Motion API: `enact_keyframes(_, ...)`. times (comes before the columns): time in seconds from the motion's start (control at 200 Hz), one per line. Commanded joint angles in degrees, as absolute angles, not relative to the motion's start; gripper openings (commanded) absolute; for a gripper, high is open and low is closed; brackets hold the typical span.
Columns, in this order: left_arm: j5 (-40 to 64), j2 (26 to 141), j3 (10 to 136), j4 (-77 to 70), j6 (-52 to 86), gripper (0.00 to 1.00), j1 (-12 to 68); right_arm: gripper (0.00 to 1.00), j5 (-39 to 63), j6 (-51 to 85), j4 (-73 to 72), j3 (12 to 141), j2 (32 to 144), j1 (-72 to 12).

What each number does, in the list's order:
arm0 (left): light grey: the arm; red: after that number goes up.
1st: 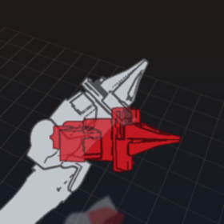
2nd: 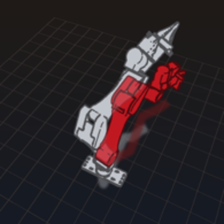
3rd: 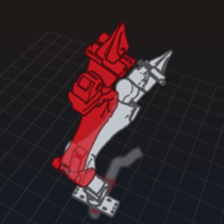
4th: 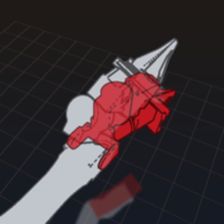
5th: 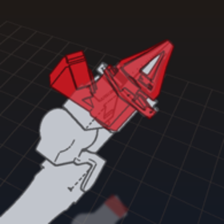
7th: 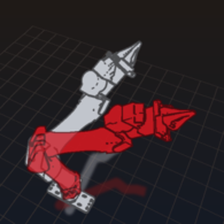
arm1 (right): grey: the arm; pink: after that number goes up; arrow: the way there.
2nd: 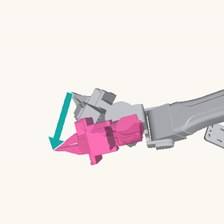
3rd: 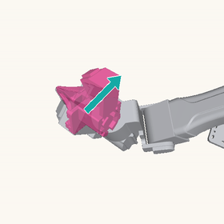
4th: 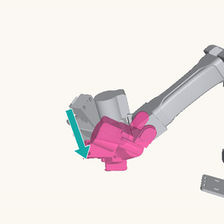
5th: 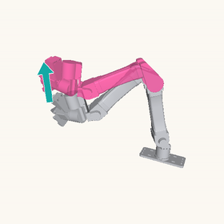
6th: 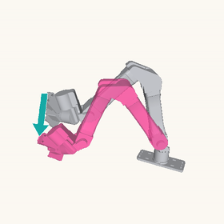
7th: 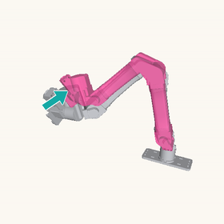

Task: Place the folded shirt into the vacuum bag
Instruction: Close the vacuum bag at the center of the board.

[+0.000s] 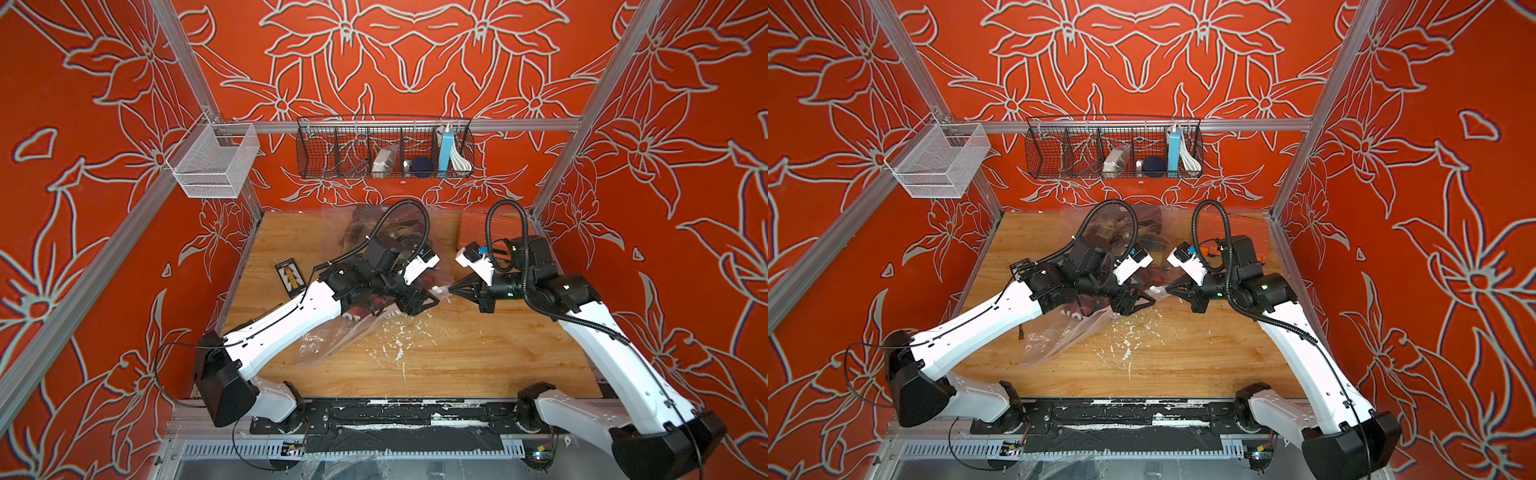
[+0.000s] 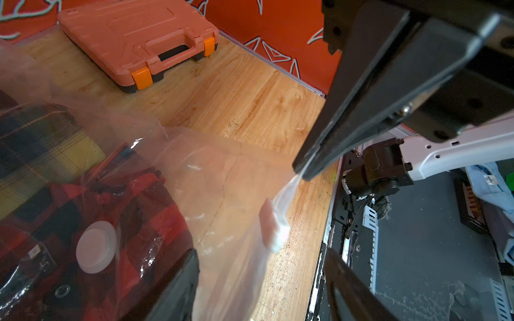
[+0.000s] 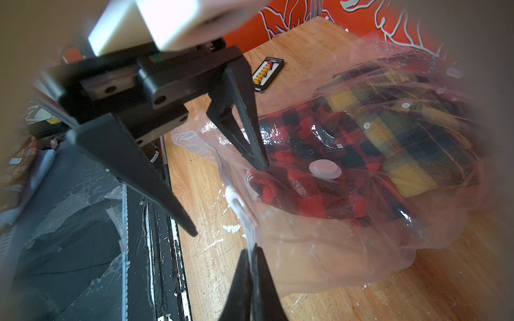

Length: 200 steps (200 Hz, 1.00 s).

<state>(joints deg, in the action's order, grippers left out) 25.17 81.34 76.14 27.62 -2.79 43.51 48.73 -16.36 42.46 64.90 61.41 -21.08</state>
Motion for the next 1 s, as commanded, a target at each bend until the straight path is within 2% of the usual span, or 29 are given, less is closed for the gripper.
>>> enact_keyframes(0.0,28.02,83.83,79.3,25.93,-3.58,0.65,43.81,0.0,52.19,-17.15,42.95,66.97,60.56,-21.53)
enact_keyframes(0.175,28.92,86.48,80.92,26.02,-4.83,0.54,43.99,0.0,52.83,-16.03,41.85,66.54,60.81,-21.53)
enact_keyframes(0.34,29.08,87.62,81.91,27.31,-6.76,0.33,44.03,0.0,51.45,-16.07,42.11,66.76,60.91,-21.53)
enact_keyframes(0.555,24.99,85.75,80.67,30.61,-10.91,0.16,43.56,0.0,49.35,-16.79,43.41,67.85,61.55,-21.59)
enact_keyframes(0.731,22.1,84.22,77.23,31.53,-12.21,0.13,42.36,0.0,49.27,-16.64,43.03,68.21,61.35,-21.18)
enact_keyframes(0.996,32.17,82.84,76.61,22.96,-4.79,0.04,42.45,0.0,51.29,-13.2,37.55,64.25,61.57,-21.53)
